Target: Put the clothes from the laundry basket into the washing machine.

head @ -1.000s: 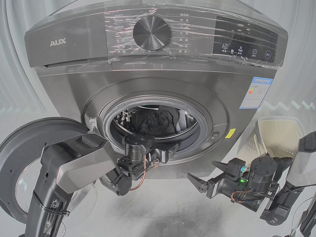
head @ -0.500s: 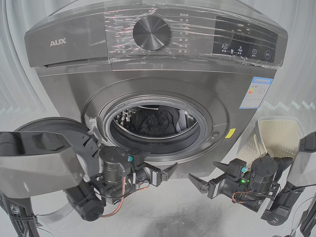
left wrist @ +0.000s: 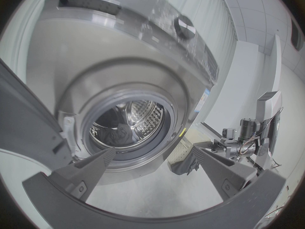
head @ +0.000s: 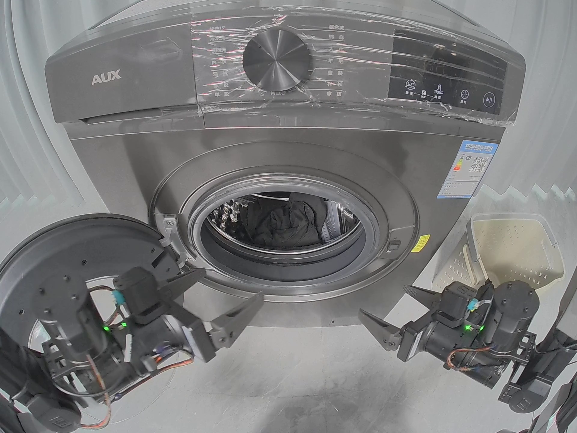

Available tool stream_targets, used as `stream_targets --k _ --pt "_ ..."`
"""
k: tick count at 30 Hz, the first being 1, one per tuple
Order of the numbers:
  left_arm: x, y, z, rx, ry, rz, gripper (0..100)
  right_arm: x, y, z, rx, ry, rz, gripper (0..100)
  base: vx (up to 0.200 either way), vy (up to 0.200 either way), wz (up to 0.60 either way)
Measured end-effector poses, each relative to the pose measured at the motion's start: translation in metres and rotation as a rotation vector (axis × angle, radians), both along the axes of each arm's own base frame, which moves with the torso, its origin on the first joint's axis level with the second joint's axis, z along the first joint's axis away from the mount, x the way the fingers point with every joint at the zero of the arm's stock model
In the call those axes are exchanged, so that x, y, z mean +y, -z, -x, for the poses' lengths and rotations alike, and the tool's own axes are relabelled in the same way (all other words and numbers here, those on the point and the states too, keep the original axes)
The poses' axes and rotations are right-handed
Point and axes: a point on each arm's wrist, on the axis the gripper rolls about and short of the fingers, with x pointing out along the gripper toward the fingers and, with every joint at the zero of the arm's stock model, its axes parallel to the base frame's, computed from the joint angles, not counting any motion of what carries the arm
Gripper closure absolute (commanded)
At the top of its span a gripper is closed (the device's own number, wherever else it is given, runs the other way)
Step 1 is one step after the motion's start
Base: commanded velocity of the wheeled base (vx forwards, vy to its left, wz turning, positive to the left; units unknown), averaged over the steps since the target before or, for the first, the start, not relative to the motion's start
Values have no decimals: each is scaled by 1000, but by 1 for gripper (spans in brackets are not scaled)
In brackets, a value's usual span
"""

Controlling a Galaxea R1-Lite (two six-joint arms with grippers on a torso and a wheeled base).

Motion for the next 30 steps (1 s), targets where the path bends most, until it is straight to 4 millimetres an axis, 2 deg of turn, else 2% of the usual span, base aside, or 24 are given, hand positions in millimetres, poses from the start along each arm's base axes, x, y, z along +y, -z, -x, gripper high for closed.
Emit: stream_targets --k 9,15,23,30 --pt "42 -14 43 -52 -51 40 0 -31 -15 12 -43 69 -2 0 0 0 0" --pt "61 -11 60 -42 -85 25 0 -47 -20 24 -54 97 -5 0 -200 0 0" --pt "77 -11 79 -49 -99 -10 0 -64 -24 30 -39 151 41 0 -200 0 0" --pt "92 -7 97 -55 -123 -66 0 -80 -26 51 34 164 112 0 -200 0 0"
